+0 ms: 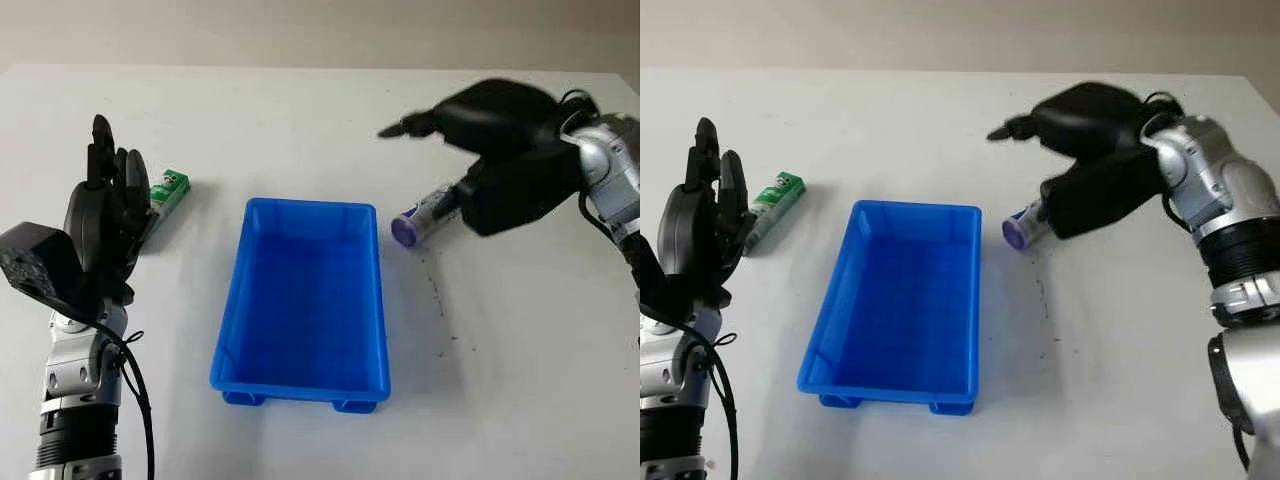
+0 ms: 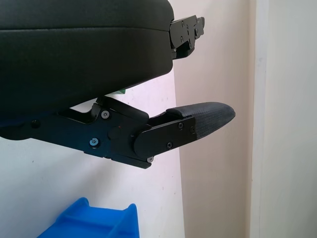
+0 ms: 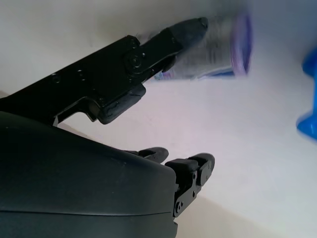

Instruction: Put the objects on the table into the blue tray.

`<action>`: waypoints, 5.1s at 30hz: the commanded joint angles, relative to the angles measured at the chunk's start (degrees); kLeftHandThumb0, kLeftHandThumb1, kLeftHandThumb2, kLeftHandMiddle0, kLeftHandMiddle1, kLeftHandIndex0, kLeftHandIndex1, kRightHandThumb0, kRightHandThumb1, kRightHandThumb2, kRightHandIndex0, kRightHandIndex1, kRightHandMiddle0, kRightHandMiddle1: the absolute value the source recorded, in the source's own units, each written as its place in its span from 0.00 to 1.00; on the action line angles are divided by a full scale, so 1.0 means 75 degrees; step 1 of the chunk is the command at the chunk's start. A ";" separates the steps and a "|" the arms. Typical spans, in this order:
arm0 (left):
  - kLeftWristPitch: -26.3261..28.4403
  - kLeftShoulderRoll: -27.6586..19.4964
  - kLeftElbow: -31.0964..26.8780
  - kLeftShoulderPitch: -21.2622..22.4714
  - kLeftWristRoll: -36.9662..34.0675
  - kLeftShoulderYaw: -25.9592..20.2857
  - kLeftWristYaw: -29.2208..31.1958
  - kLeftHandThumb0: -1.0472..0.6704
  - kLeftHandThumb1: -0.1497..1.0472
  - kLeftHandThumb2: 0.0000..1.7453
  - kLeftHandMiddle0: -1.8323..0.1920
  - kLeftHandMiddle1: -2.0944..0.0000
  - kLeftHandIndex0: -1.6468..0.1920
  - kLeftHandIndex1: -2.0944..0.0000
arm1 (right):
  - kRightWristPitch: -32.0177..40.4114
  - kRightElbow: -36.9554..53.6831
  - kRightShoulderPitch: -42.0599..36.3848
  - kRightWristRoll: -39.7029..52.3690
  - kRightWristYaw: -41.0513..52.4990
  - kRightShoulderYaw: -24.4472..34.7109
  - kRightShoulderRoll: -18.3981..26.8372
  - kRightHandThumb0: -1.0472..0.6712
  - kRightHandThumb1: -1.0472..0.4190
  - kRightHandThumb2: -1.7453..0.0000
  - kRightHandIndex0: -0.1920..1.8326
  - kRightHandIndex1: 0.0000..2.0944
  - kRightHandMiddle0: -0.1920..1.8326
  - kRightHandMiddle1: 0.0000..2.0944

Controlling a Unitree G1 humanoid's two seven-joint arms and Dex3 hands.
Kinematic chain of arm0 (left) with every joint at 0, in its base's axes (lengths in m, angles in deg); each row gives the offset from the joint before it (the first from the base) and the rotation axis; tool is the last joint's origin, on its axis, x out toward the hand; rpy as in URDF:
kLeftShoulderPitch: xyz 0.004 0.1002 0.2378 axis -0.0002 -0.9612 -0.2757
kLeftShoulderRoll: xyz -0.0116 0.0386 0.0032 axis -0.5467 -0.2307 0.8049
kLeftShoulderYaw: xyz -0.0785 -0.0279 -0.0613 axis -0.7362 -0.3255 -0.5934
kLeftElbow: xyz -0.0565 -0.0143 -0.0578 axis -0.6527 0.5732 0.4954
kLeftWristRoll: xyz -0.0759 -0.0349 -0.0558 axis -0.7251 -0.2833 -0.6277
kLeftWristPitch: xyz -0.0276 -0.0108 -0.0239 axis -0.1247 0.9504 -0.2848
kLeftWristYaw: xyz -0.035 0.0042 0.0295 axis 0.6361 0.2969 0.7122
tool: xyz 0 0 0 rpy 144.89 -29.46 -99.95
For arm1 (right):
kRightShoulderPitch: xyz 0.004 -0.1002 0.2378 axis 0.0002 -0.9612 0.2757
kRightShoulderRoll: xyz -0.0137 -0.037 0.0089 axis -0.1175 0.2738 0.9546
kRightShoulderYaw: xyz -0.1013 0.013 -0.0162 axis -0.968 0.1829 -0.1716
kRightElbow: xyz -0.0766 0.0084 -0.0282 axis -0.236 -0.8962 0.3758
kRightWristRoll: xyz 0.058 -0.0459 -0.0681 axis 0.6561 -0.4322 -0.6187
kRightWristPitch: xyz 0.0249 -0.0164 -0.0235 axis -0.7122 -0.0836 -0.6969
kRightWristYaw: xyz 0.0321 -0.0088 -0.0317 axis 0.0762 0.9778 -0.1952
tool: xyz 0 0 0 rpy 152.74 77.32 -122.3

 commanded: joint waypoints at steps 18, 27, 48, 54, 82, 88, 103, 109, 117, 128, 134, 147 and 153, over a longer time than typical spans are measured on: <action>-0.0056 -0.0098 -0.0018 -0.0007 0.0010 -0.0101 0.0062 0.18 1.00 0.38 1.00 1.00 1.00 1.00 | -0.1105 -0.2053 -0.0207 -0.2286 -0.4350 -0.1854 -0.0177 0.44 0.01 0.96 0.11 0.81 0.09 0.81; -0.0022 -0.0074 0.0025 0.0075 0.0040 -0.0058 0.0048 0.19 1.00 0.38 1.00 1.00 1.00 1.00 | -0.0964 -0.2881 0.0322 -0.2874 -0.7001 -0.2354 -0.0371 0.35 0.00 0.95 0.54 1.00 0.24 0.99; -0.0025 -0.0026 -0.0041 0.0016 0.0053 -0.0002 -0.0095 0.19 1.00 0.38 1.00 1.00 1.00 1.00 | -0.2253 -0.0371 0.0800 0.0772 -0.6187 0.0023 -0.1213 0.38 0.00 0.96 0.61 1.00 0.53 1.00; -0.0002 0.0005 -0.0135 -0.0016 0.0069 0.0015 -0.0168 0.19 1.00 0.38 1.00 1.00 1.00 1.00 | -0.2542 0.0740 0.0151 0.2174 -0.3885 0.0192 -0.1515 0.35 0.01 0.96 0.62 1.00 0.53 1.00; -0.0022 -0.0184 -0.0089 -0.0006 0.0083 -0.0049 -0.0064 0.19 1.00 0.34 1.00 1.00 1.00 1.00 | 0.0555 0.3367 -0.1319 0.3770 0.0606 0.1692 -0.1647 0.17 0.00 0.79 0.00 0.00 0.00 0.00; 0.0316 -0.1031 -0.0430 0.0117 0.1016 0.0061 -0.0257 0.24 1.00 0.28 0.99 0.99 0.99 0.99 | 0.1096 0.2997 -0.1633 0.4152 -0.0046 0.2481 -0.1634 0.22 0.00 0.81 0.00 0.00 0.00 0.00; 0.5095 -0.3130 0.0718 0.2792 0.4686 0.2859 0.0566 0.13 1.00 0.21 0.89 0.93 0.96 0.97 | 0.1788 0.1779 -0.1785 0.3344 -0.0262 0.2393 -0.1220 0.23 0.00 0.92 0.02 0.02 0.03 0.02; 0.4202 -0.2923 0.2573 0.3591 0.5033 0.3500 0.0600 0.09 1.00 0.21 1.00 0.42 0.83 0.91 | 0.1761 0.1956 -0.1919 0.3409 -0.0293 0.2455 -0.1217 0.24 0.00 0.95 0.01 0.02 0.02 0.02; 0.3148 -0.2845 0.4275 0.4628 0.5781 0.4522 0.1177 0.04 1.00 0.29 1.00 0.18 1.00 0.26 | 0.1893 0.2003 -0.1902 0.3266 -0.0377 0.2432 -0.1172 0.25 0.01 0.97 0.01 0.02 0.02 0.02; 0.3026 -0.2949 0.5412 0.5338 0.6949 0.5628 0.2550 0.01 1.00 0.20 0.96 0.42 0.88 0.77 | 0.2433 0.2608 -0.1968 0.3193 -0.0280 0.2490 -0.1152 0.27 0.02 0.97 0.01 0.02 0.02 0.02; 0.2770 -0.3050 0.5503 0.5617 0.8092 0.6722 0.3861 0.02 1.00 0.18 0.99 0.33 1.00 0.37 | 0.2315 0.2497 -0.1897 0.3273 -0.0250 0.2495 -0.1117 0.26 0.01 0.97 0.00 0.02 0.01 0.02; 0.3513 -0.2962 0.4254 0.5085 0.8465 0.6221 0.2600 0.42 1.00 0.11 0.83 0.00 0.94 0.58 | 0.2163 0.2367 -0.1810 0.3270 -0.0334 0.2496 -0.1038 0.24 0.00 0.97 0.01 0.02 0.01 0.02; 0.3368 -0.3137 0.3073 0.4823 0.8354 0.5685 0.2163 0.47 1.00 0.17 0.68 0.00 0.97 0.33 | 0.2253 0.2385 -0.1794 0.3332 -0.0245 0.2502 -0.1038 0.25 0.00 0.96 0.00 0.02 0.01 0.02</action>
